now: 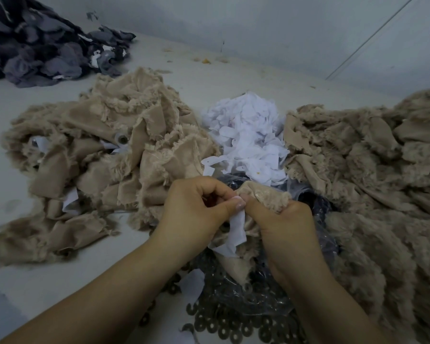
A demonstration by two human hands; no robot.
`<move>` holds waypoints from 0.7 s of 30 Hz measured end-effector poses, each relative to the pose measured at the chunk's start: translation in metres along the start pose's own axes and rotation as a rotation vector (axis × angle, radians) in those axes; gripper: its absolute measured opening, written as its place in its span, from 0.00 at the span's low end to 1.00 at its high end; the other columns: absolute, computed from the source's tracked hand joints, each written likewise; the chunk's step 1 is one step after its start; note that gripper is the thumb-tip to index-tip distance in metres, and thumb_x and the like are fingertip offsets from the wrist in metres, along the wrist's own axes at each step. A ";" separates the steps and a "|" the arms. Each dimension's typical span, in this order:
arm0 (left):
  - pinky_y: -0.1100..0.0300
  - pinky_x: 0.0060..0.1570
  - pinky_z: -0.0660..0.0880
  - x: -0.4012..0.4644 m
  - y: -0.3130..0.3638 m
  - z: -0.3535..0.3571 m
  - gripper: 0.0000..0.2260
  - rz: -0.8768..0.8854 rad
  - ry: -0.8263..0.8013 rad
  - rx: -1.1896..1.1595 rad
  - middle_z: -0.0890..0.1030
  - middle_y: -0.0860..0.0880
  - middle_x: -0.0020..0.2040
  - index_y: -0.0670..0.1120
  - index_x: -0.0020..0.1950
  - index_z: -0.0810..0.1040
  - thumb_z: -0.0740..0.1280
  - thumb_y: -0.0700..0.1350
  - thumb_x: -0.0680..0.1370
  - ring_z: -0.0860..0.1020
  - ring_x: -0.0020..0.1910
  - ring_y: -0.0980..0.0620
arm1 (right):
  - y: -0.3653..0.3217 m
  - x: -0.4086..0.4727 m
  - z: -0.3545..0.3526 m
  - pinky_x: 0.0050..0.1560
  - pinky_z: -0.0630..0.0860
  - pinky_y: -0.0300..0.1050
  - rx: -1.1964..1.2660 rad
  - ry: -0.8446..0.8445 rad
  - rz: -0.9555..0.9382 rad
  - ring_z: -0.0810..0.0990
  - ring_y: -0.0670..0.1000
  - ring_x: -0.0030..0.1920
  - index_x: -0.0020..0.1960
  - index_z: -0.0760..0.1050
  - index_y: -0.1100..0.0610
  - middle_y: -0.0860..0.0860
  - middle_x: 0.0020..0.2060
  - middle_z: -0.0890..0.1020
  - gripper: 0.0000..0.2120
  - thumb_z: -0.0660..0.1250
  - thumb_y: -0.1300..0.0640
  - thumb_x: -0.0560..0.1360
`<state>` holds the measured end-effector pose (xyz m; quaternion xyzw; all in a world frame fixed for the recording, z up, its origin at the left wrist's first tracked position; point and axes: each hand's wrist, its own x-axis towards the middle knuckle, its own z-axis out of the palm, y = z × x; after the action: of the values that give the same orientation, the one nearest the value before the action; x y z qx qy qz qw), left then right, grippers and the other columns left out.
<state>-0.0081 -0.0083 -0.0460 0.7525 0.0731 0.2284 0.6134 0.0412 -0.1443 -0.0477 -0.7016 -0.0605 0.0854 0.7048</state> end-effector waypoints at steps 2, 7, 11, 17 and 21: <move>0.49 0.36 0.82 -0.001 -0.001 0.000 0.04 0.002 -0.002 -0.014 0.83 0.45 0.34 0.47 0.37 0.85 0.77 0.41 0.71 0.81 0.35 0.40 | 0.002 0.000 -0.001 0.25 0.62 0.43 -0.005 0.000 0.000 0.61 0.50 0.24 0.25 0.68 0.58 0.53 0.21 0.66 0.22 0.76 0.57 0.71; 0.60 0.35 0.80 -0.002 -0.001 0.000 0.04 0.005 -0.021 -0.047 0.84 0.48 0.35 0.48 0.38 0.86 0.76 0.40 0.71 0.83 0.34 0.46 | 0.002 0.000 -0.001 0.26 0.70 0.43 0.039 -0.009 0.022 0.70 0.49 0.24 0.28 0.74 0.64 0.53 0.22 0.73 0.19 0.76 0.57 0.70; 0.60 0.34 0.79 -0.001 -0.002 0.001 0.03 -0.001 0.015 -0.044 0.84 0.49 0.33 0.49 0.39 0.86 0.76 0.42 0.71 0.82 0.32 0.48 | 0.001 -0.002 0.000 0.27 0.74 0.39 0.135 -0.080 0.049 0.77 0.47 0.22 0.24 0.78 0.55 0.48 0.21 0.78 0.19 0.74 0.59 0.73; 0.50 0.39 0.83 -0.002 0.001 -0.001 0.03 -0.118 0.078 -0.123 0.84 0.44 0.35 0.45 0.38 0.85 0.76 0.41 0.72 0.83 0.37 0.42 | 0.000 -0.002 0.002 0.34 0.81 0.46 0.143 -0.140 -0.004 0.84 0.55 0.32 0.34 0.83 0.58 0.57 0.30 0.84 0.11 0.75 0.53 0.71; 0.53 0.39 0.83 0.000 0.009 -0.003 0.04 -0.208 0.064 -0.222 0.85 0.41 0.37 0.43 0.38 0.85 0.75 0.43 0.69 0.84 0.37 0.42 | -0.002 -0.003 0.004 0.49 0.83 0.57 0.215 -0.228 0.031 0.86 0.61 0.48 0.46 0.86 0.59 0.60 0.45 0.87 0.19 0.78 0.48 0.60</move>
<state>-0.0112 -0.0085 -0.0369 0.6609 0.1447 0.1940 0.7104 0.0372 -0.1410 -0.0461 -0.6087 -0.1196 0.1814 0.7631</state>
